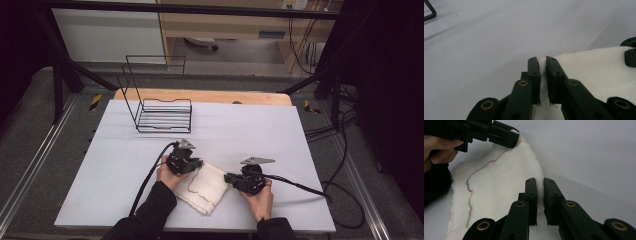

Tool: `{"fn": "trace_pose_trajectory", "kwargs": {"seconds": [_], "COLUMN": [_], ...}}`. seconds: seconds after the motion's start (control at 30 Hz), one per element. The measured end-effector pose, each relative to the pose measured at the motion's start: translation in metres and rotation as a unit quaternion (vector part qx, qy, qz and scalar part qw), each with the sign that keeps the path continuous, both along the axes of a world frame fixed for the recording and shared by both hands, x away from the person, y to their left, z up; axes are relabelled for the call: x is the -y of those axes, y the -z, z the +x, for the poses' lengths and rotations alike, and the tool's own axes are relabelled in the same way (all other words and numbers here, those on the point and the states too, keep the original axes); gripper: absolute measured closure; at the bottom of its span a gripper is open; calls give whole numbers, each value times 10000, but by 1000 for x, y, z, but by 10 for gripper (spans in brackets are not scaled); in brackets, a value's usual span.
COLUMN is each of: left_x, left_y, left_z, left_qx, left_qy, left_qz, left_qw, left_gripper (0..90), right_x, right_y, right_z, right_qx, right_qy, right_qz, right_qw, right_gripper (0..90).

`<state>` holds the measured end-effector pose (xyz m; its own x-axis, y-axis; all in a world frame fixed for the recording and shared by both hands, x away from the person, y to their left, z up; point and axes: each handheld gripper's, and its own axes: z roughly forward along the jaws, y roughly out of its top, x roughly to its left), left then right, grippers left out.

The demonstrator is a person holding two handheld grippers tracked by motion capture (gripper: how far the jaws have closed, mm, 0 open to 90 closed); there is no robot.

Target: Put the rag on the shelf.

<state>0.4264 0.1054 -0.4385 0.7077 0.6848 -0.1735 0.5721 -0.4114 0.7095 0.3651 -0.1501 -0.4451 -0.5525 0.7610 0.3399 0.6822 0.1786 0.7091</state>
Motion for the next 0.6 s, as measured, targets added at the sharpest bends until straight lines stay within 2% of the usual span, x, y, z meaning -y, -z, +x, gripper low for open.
{"fn": "trace_pose_trajectory", "kwargs": {"seconds": [0.1, 0.13, 0.2, 0.23, 0.27, 0.33, 0.53, 0.6], "left_x": [-5, -7, -10, -11, -12, -14, -22, -23], "left_y": [-5, -7, -11, -13, -15, -19, -32, -35], "left_z": [-3, -4, -7, -9, -11, -14, -23, -27], "left_qx": [57, 86, 168, 224, 290, 402, 590, 668], "left_qy": [0, 7, 9, -3, -5, -20, -57, -74], "left_qz": [-153, -179, -217, -212, -208, -230, -434, -433], "left_qw": [9999, 9998, 9996, 9995, 9994, 9989, 9973, 9968], "left_gripper": [821, 821, 822, 822, 822, 822, 821, 822], "right_x": [1, 2, 2, 1, 1, -3, -2, -3], "right_y": [-4, -6, -8, -11, -11, -17, -24, -27], "right_z": [-1, -2, -2, -3, -3, -5, -7, -7], "right_qx": [102, 215, 260, 431, 431, 635, 805, 861], "right_qy": [-16, -47, -53, -107, -107, -162, -188, -203], "right_qz": [99, 170, 177, 119, 119, 70, 121, 90], "right_qw": [9999, 9996, 9995, 9989, 9989, 9978, 9965, 9960], "right_gripper": [826, 826, 826, 826, 826, 826, 827, 827]}}
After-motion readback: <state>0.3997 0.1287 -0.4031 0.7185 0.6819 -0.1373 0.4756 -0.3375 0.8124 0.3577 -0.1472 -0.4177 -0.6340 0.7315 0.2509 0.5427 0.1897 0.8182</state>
